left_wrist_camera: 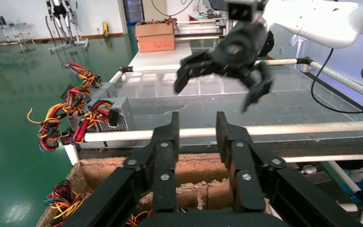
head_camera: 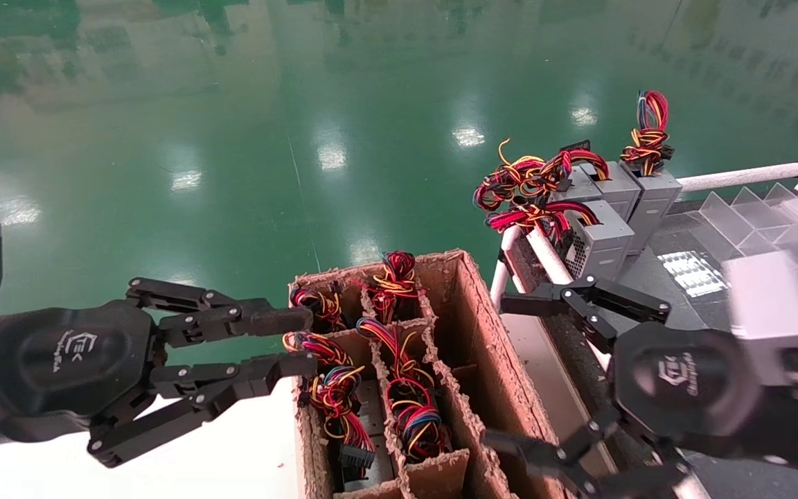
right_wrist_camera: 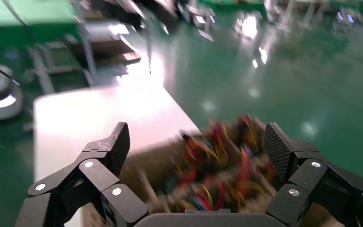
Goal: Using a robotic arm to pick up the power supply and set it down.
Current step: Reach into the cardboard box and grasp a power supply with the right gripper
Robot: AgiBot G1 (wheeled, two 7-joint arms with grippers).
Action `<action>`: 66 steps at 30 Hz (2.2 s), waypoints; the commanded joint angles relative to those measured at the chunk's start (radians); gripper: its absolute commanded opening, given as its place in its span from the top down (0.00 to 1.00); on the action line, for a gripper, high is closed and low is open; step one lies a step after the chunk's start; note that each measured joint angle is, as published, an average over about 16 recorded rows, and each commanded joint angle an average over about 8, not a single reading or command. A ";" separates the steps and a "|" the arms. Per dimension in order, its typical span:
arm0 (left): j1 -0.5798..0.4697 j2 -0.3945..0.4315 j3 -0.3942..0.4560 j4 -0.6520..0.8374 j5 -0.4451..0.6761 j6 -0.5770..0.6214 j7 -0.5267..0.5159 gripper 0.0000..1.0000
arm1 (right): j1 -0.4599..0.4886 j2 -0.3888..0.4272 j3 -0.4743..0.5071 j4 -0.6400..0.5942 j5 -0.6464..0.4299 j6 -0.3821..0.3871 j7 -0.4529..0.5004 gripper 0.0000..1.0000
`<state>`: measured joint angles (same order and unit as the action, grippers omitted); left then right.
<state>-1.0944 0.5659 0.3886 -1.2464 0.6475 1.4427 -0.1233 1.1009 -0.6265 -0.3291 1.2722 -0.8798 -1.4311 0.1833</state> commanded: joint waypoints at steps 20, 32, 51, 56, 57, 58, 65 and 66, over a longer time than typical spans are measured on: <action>0.000 0.000 0.000 0.000 0.000 0.000 0.000 0.00 | 0.268 -0.247 -0.273 -0.165 -0.479 -0.036 0.047 0.18; 0.000 0.000 0.000 0.000 0.000 0.000 0.000 0.00 | 0.259 -0.323 -0.295 -0.221 -0.533 0.037 0.018 1.00; 0.000 0.000 0.000 0.000 0.000 0.000 0.000 0.00 | 0.258 -0.357 -0.309 -0.284 -0.555 0.053 -0.010 1.00; 0.000 0.000 0.000 0.000 0.000 0.000 0.000 0.00 | 0.253 -0.357 -0.308 -0.288 -0.553 0.053 -0.018 1.00; 0.000 0.000 0.000 0.000 0.000 0.000 0.000 0.00 | 0.252 -0.356 -0.308 -0.289 -0.553 0.054 -0.019 1.00; 0.000 0.000 0.000 0.000 0.000 0.000 0.000 0.00 | 0.251 -0.356 -0.308 -0.289 -0.552 0.054 -0.020 1.00; 0.000 0.000 0.000 0.000 0.000 0.000 0.000 0.00 | 0.241 -0.356 -0.308 -0.282 -0.550 0.056 -0.024 1.00; 0.000 0.000 0.000 0.000 0.000 0.000 0.000 0.00 | 0.240 -0.355 -0.307 -0.280 -0.549 0.056 -0.024 1.00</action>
<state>-1.0945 0.5658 0.3888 -1.2464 0.6474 1.4427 -0.1232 1.3413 -0.9816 -0.6360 0.9917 -1.4286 -1.3738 0.1604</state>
